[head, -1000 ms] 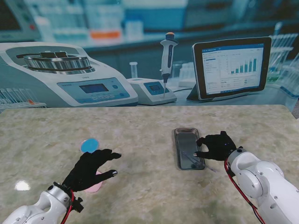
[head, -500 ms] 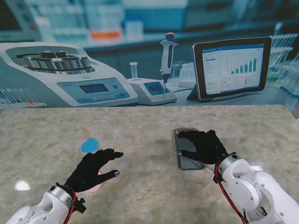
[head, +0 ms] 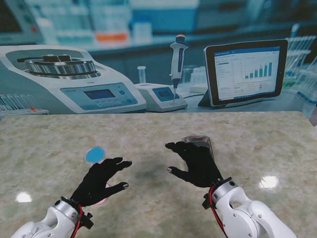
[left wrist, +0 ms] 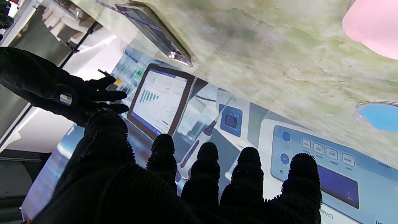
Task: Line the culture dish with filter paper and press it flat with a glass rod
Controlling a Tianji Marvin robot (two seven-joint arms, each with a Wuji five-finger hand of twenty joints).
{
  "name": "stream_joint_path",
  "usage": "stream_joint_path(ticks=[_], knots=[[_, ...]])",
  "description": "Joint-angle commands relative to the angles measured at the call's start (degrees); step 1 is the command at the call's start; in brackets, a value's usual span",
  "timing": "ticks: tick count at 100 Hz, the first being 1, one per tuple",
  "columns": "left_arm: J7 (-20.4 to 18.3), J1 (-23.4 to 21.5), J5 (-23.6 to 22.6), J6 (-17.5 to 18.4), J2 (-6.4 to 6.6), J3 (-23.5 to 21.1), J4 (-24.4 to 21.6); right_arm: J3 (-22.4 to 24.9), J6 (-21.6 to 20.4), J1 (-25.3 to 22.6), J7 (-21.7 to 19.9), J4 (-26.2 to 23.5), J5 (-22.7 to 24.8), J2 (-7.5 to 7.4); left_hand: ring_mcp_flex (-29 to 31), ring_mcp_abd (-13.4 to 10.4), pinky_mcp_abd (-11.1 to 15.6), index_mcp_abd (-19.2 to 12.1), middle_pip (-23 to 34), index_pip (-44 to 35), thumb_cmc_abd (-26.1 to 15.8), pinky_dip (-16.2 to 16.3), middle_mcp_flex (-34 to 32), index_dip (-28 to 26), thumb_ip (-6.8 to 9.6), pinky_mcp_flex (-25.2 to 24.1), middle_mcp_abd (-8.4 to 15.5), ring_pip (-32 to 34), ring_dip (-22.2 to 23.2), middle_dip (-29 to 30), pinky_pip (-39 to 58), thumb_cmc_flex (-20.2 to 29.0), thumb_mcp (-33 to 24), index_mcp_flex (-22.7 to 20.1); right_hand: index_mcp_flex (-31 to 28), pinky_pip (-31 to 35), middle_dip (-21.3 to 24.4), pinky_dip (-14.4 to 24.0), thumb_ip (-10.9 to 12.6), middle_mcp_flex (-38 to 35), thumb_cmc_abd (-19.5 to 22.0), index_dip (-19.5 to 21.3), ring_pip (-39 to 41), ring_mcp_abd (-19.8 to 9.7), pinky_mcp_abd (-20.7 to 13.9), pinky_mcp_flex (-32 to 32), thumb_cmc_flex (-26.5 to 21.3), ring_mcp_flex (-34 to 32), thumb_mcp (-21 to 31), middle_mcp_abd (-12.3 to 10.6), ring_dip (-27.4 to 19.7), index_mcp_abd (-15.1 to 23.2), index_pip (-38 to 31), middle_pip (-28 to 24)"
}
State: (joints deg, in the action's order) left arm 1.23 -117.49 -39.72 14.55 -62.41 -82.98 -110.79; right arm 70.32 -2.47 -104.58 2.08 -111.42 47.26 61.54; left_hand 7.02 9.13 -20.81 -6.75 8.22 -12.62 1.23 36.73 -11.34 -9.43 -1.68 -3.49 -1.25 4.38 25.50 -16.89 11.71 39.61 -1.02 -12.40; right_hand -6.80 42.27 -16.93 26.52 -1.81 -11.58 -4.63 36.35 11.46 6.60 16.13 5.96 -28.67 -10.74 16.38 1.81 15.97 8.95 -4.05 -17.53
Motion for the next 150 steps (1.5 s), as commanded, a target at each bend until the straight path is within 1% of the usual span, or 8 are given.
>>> stream_joint_path(ticks=[1,34,52,57,71,93,97,150], knots=[[0.3,-0.5,0.0,-0.4,-0.27,0.3,-0.2,-1.2,-0.6,-1.1,0.9,-0.2,-0.3,0.77,-2.7,-2.5,2.3,0.2,-3.1,2.9,-2.5,-0.6,2.6,1.3,1.69,-1.6,2.8,-1.1,-1.2,2.4,-3.6,0.9,1.4,2.8,-0.5,-2.0,1.3,-1.8,1.6,1.9,2.2,0.5,-2.2,-0.6,-0.5,1.5,-0.4,3.1,-0.9,-2.2,-1.0,2.0,4.1,3.1],[2.2,-1.8,2.3,-1.7,-0.79,1.7,-1.1,-3.8,-4.4,-1.5,6.5,3.3,-7.3,2.15,-5.1,-5.0,4.6,-0.8,-7.6,5.7,-2.7,-4.4,4.6,3.1,1.77,-2.2,4.0,-2.2,-4.0,1.7,-6.3,0.8,1.4,3.2,-0.8,-5.9,2.8,-4.4,1.5,2.1,0.9,-0.9,-4.3,-3.7,-2.7,1.7,0.2,5.4,0.0,-5.6,-2.9,4.3,4.8,8.0],[4.1,-2.5,3.9,-1.9,-1.21,2.9,-0.9,-4.4,-7.1,-1.6,6.3,4.9,-10.9,2.37,-5.0,-8.4,8.8,-0.7,-8.8,8.6,-3.1,-18.1,4.9,4.7,1.65,-0.1,4.5,-4.6,-14.3,6.6,-11.5,0.9,1.5,3.4,-1.0,-8.4,5.0,-4.8,1.4,2.1,0.6,-3.2,-6.7,-5.2,-3.9,1.6,0.7,5.7,0.4,-7.2,-3.9,5.0,5.6,11.3],[4.7,-2.8,4.1,-1.9,-1.33,3.2,-0.9,-4.5,-7.7,-1.6,5.9,5.2,-12.1,2.39,-5.1,-8.8,9.2,-0.8,-8.9,9.4,-3.2,-20.7,5.0,5.1,1.62,0.0,4.8,-4.8,-16.2,7.7,-11.8,0.7,1.6,3.4,-1.2,-10.1,6.3,-4.9,1.3,2.1,0.5,-7.1,-8.2,-5.8,-4.2,1.4,1.1,5.9,0.7,-7.6,-4.7,5.1,5.7,12.5],[6.8,-3.7,5.2,-2.0,-1.77,4.0,-1.0,-5.5,-8.9,-1.7,5.3,6.2,-14.3,2.45,-5.3,-8.3,8.7,-0.6,-9.2,10.0,-3.6,-21.7,5.1,5.4,1.57,-0.2,5.0,-5.1,-17.0,8.3,-12.0,0.2,1.7,3.5,-1.7,-14.3,8.6,-6.1,1.0,2.2,0.1,-13.8,-11.5,-6.6,-5.0,1.2,3.5,6.3,1.0,-8.3,-6.2,5.4,6.5,15.3],[8.2,-4.5,6.8,-1.2,-2.12,5.0,-0.3,-7.8,-10.2,-0.8,6.2,8.6,-16.5,2.79,-5.3,-8.4,8.7,-0.8,-9.3,9.7,-4.7,-23.5,5.1,5.2,0.9,-0.2,5.5,-5.4,-18.1,9.1,-12.3,-3.1,2.7,3.5,-1.8,-16.0,8.2,-6.4,0.6,3.0,2.9,-16.6,-11.8,-6.2,-4.6,1.8,7.3,6.8,0.1,-7.1,-5.9,5.1,6.9,16.3],[8.6,-4.6,6.9,-1.2,-2.19,5.2,-0.1,-8.1,-10.3,-0.7,6.3,8.9,-17.0,2.88,-5.3,-8.4,8.7,-0.7,-9.3,11.0,-4.7,-25.2,5.1,6.0,0.64,0.0,5.5,-5.3,-19.0,10.0,-12.3,-3.9,2.2,3.3,-2.1,-17.7,6.0,-5.4,0.6,3.1,3.1,-20.4,-12.0,-6.2,-4.6,1.4,7.8,6.8,0.3,-6.8,-5.0,5.1,6.5,17.1],[12.5,-4.6,8.3,-1.8,-2.98,7.3,2.2,-9.2,-10.3,-0.8,7.5,10.6,-18.8,3.32,-5.2,-8.0,8.3,-1.7,-8.9,10.0,-3.9,-25.2,5.0,5.4,0.94,0.0,5.2,-4.6,-17.5,9.0,-11.2,-2.2,2.0,3.2,-2.2,-17.9,4.7,-3.9,0.7,3.1,3.1,-21.6,-11.6,-6.1,-4.5,1.4,6.8,6.6,0.6,-6.1,-4.5,5.0,6.2,17.0]])
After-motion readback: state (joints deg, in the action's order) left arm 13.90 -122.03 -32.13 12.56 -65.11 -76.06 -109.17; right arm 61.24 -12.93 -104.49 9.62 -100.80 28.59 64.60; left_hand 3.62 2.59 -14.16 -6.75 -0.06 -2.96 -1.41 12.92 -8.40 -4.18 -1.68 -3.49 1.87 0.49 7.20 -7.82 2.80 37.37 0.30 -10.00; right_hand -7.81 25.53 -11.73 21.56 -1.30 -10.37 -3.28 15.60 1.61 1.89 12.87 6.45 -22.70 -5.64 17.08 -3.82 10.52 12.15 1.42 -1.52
